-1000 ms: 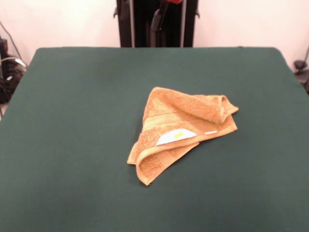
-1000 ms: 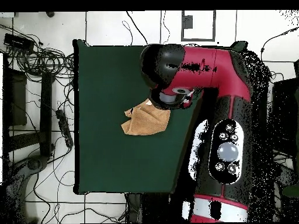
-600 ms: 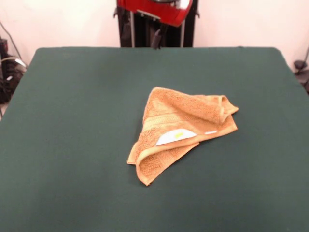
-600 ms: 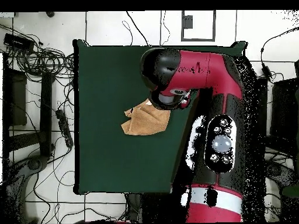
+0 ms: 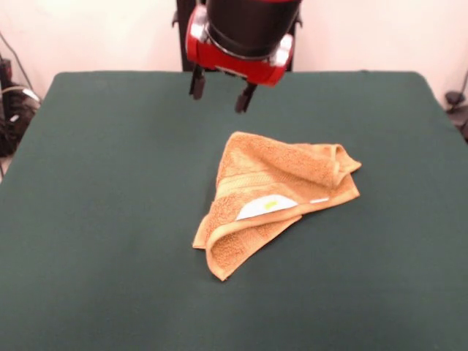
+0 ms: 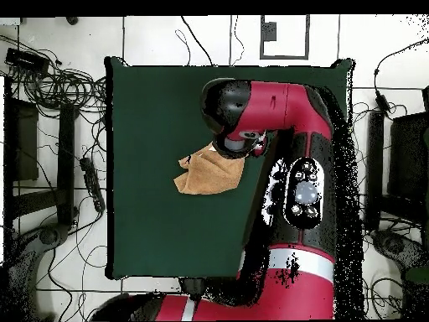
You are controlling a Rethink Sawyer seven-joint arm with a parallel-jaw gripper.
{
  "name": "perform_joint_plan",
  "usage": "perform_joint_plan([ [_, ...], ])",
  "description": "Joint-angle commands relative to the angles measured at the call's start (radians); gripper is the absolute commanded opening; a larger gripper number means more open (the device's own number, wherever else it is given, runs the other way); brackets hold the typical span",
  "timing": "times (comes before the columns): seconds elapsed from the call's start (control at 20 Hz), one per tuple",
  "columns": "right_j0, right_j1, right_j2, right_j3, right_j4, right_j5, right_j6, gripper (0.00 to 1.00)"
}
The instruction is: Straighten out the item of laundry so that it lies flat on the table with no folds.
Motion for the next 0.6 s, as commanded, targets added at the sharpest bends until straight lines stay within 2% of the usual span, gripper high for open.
perform_joint_plan([
  [0.05, 0.039, 0.044, 0.132, 0.061, -0.007, -0.077, -0.035, 1.00],
  [0.6, 0.038, 0.134, 0.130, -0.051, 0.034, -0.041, 0.061, 1.00],
])
